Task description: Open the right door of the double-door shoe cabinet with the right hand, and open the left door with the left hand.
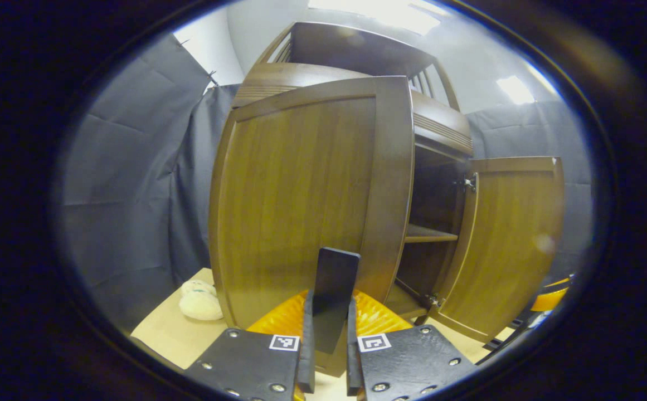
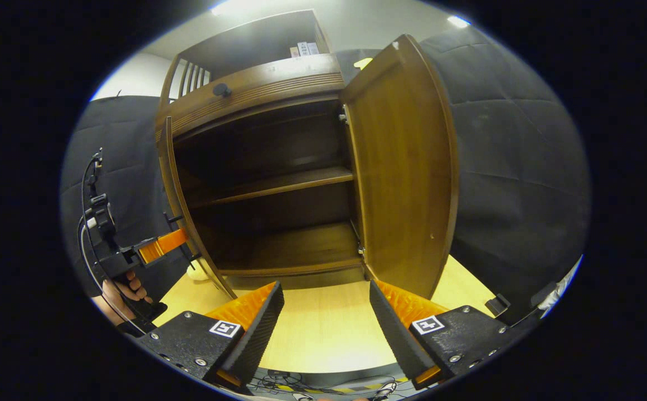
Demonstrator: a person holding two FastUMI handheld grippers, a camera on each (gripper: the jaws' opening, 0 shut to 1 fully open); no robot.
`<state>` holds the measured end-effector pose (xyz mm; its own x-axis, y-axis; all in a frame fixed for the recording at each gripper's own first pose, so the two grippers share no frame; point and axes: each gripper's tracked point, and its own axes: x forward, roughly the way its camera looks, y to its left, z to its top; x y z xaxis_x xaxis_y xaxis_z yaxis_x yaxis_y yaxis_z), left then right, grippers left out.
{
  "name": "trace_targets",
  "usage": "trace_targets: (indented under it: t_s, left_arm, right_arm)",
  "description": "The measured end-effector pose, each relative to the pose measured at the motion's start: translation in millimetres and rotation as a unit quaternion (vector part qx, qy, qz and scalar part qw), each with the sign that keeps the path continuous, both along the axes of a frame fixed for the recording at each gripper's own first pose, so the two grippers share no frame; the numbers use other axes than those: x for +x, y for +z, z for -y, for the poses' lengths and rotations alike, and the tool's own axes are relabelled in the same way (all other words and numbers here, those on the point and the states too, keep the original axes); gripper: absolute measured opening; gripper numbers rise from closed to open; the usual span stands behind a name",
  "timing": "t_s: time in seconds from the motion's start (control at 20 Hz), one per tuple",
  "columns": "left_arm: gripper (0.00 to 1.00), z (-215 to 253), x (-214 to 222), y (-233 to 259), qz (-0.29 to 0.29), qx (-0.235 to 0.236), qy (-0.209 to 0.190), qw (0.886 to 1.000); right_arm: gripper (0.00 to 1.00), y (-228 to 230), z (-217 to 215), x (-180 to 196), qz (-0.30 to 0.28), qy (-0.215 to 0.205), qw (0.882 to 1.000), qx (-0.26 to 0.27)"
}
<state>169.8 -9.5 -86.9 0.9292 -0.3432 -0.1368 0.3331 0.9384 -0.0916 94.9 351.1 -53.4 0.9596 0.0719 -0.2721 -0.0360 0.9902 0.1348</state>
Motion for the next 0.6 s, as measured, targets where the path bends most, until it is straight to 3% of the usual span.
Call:
trace_targets:
  t_s: [0.1,0.15,0.3,0.35,0.45,0.5,0.55,0.6]
  left_arm:
    - [0.17,0.5,1.0,2.7,0.003,-0.001,-0.003,1.0]
    - [0.23,-0.7,-0.3,4.1,0.005,-0.002,-0.003,1.0]
    - [0.23,-3.9,-4.9,6.9,0.013,-0.003,0.003,1.0]
    - [0.19,-4.7,-7.8,6.1,0.014,-0.002,0.009,1.0]
    - [0.23,-0.7,-11.0,9.6,0.018,0.0,0.023,1.0]
    - [0.29,-0.2,-15.9,12.6,0.02,0.004,0.034,0.999]
    - [0.17,5.7,-14.3,12.5,0.023,0.014,0.041,0.999]
    - [0.17,7.0,-16.4,16.6,0.026,0.021,0.045,0.998]
  right_arm:
    - [0.92,-5.2,-12.9,0.6,0.0,0.005,1.0,-0.002]
    - [0.95,-6.3,-19.4,1.3,0.001,0.006,1.0,-0.001]
    - [0.92,-4.6,-39.8,2.7,0.01,0.011,1.0,0.002]
    - [0.92,-5.2,-46.3,4.8,0.011,0.014,1.0,0.001]
    - [0.95,-4.3,-58.3,8.2,0.011,0.023,1.0,-0.003]
    - [0.95,-3.5,-64.0,10.1,0.01,0.03,0.999,-0.004]
    - [0.95,-4.3,-69.9,13.1,0.008,0.038,0.999,-0.006]
    - [0.96,-3.8,-75.5,15.8,0.007,0.045,0.999,-0.006]
